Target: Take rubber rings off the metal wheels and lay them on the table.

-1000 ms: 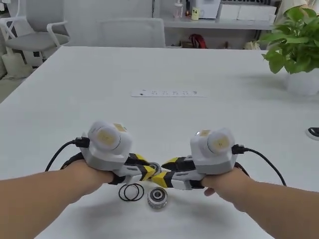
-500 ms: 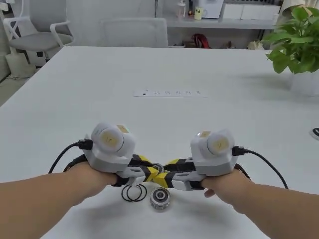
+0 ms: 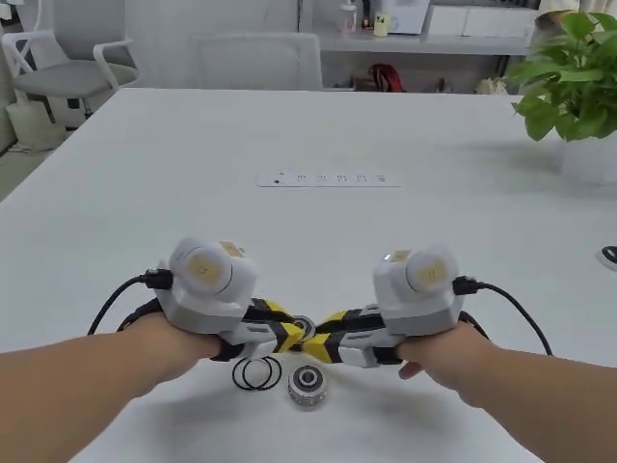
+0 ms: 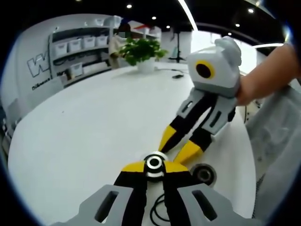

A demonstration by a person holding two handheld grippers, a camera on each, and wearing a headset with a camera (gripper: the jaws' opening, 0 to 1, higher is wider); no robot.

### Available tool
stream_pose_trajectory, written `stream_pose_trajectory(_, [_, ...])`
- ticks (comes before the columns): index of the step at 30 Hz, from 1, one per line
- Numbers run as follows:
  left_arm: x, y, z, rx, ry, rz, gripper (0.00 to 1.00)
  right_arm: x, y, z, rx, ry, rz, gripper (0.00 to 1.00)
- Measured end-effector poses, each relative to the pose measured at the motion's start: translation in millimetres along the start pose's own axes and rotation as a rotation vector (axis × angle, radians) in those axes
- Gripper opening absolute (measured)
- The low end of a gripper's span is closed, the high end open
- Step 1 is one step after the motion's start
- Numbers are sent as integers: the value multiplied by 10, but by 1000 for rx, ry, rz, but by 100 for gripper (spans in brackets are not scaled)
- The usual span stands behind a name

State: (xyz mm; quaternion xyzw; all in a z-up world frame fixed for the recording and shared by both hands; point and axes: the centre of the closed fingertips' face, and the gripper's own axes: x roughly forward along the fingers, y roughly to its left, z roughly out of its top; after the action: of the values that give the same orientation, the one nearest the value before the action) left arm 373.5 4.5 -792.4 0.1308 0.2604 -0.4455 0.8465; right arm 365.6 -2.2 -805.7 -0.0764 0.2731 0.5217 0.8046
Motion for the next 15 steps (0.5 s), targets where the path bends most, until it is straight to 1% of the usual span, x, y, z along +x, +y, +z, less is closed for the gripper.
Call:
stream_pose_trajectory(4, [1,4,-1,-3,-3,-5,12,-12,-9,-14,6,6,3,8])
stream_pose_trajectory(8, [2,4,-1,-6,-7,-3,12,-11,-7,-17,15,5,6,6])
stream_pose_trajectory(14, [1,4,1,-11,-14,4,12,-33,-29,-24,59,5,5,1])
stream_pose_trajectory(15, [0,2,1,-12,-14,4,12,-39,-26,-27,82,4,4,0])
